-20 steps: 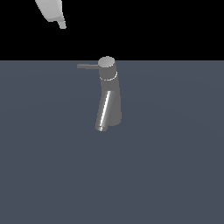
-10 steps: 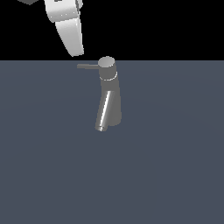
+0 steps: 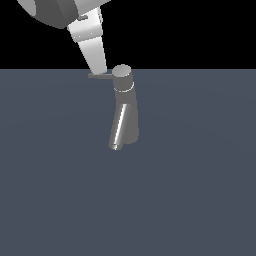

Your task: Turn on the faucet by rotating a designated handle.

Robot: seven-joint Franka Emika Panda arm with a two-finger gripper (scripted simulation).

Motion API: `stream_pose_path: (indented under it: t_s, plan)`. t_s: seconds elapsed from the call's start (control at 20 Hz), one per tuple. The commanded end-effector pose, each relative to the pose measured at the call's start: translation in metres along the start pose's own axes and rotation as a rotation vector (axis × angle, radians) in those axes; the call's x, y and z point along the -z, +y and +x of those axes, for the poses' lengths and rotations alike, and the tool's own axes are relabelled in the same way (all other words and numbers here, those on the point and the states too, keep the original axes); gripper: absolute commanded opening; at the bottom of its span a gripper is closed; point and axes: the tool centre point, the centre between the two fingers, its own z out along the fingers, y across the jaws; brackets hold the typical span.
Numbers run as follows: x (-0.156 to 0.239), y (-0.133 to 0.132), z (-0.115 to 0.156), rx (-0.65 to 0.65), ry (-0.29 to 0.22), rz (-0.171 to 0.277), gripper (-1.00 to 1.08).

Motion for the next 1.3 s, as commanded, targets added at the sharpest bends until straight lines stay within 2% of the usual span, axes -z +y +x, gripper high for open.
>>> stream_pose_path:
  t_s: [0.0,0.1,1.05,1.15,1.25]
  plan:
    - [-0.001,0.000,0.000,-0.431,0.000,0.001,-1.00]
    - [0.000,0.000,0.000,-0.430,0.001,0.001,-1.00]
    - [-0.001,0.062,-0.035,-0.431,0.001,0.001,-1.00]
    - [0.000,0.055,-0.036,-0.426,-0.003,0.007,-1.00]
    - [0.000,0.062,-0.034,-0.427,-0.003,0.007,-1.00]
